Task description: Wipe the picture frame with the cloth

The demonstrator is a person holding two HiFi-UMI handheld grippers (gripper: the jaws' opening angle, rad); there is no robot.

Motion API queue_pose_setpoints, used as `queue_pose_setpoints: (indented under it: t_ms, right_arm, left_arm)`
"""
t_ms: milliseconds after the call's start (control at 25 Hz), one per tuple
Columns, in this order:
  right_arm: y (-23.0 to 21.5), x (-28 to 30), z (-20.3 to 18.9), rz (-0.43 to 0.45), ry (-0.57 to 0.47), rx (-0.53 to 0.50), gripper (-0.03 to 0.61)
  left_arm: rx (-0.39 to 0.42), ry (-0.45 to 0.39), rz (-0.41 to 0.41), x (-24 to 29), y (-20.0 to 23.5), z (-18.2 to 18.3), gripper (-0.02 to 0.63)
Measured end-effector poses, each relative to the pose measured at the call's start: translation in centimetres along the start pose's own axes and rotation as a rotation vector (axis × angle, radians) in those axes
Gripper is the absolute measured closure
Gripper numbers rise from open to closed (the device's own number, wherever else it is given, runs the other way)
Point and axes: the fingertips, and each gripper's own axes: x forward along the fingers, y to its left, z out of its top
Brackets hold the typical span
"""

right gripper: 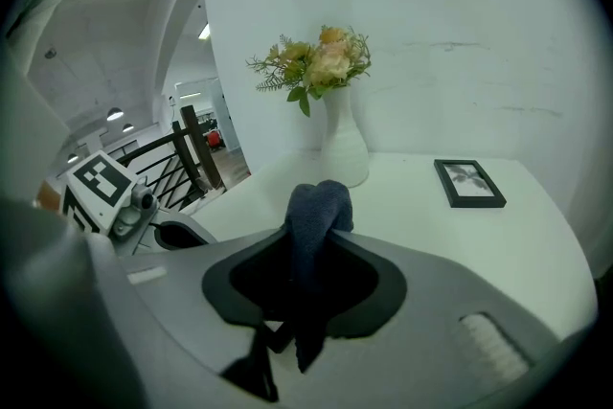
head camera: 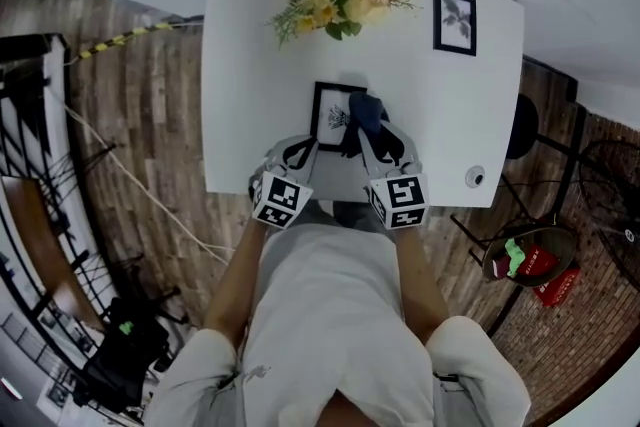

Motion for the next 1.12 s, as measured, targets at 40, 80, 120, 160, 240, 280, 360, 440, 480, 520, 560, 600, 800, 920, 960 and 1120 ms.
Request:
queue_pose_setpoints:
  t_ms: [40,80,120,160,240,280,360,440,480,520,560,600,800,920,960,1120]
  right_arm:
    - [0.3,0.5,0.1,-0.002,0.0,-0.002,0.477]
    - [0.5,0.9,0.2,-0.006,0.001,-0.003,0.477]
    - [0.7,1.5,0.3,-0.01,0.005,-0.002,0.477]
    - [0.9,2.0,0.3,-0.015,0.011,0.001,0.477]
    - [1.4,3.0,0.3,-0.019,0.024,0.006,0.477]
    - [1.7,3.5,0.3,-0.017,0.028,0.007,0.477]
    - [2.2,4.4,0.4,-0.01,0.034,0.0,0.477]
    - [2.5,5.1,0.5,-0.004,0.037,-0.01,0.477]
    - [2.6,5.5,0.6,-0.003,0.039,-0.014,0.477]
    - [2.7,5.8,0.6,-0.003,0.042,-0.016,0.477]
    - [2.8,6.2,0.6,-0.002,0.046,-0.018,0.477]
    - [2.9,6.6,0.5,0.0,0.052,-0.021,0.477]
    - [3.4,8.7,0.6,0.01,0.082,-0.053,0.477]
    - [3.9,9.9,0.4,0.019,0.113,-0.074,0.477]
    - [4.0,10.3,0.1,0.02,0.127,-0.084,0.477]
    - [4.1,11.5,-0.8,0.01,0.163,-0.165,0.477]
  left_arm:
    - [0.006,0.005,-0.005,0.1,0.1,-0.2,0.594]
    - [0.013,0.011,-0.008,0.2,0.3,-0.5,0.594]
    - [0.02,0.017,-0.01,0.4,0.4,-0.8,0.594]
    - [0.025,0.025,-0.012,0.5,0.5,-1.0,0.594]
    - [0.026,0.041,-0.018,0.7,0.6,-1.5,0.594]
    - [0.024,0.049,-0.022,0.8,0.6,-1.8,0.594]
    - [0.021,0.053,-0.03,0.8,0.5,-2.1,0.594]
    - [0.018,0.046,-0.04,0.8,0.5,-2.0,0.594]
    - [0.018,0.043,-0.045,0.9,0.5,-2.0,0.594]
    - [0.019,0.042,-0.05,0.9,0.5,-2.0,0.594]
    - [0.018,0.042,-0.054,0.9,0.5,-2.0,0.594]
    - [0.016,0.042,-0.057,0.9,0.5,-2.0,0.594]
    - [0.008,0.038,-0.059,0.9,0.5,-2.0,0.594]
    - [0.003,0.037,-0.058,0.8,0.5,-1.9,0.594]
    - [0.001,0.037,-0.058,0.8,0.5,-2.0,0.594]
    - [-0.006,0.033,-0.051,0.8,0.5,-1.9,0.594]
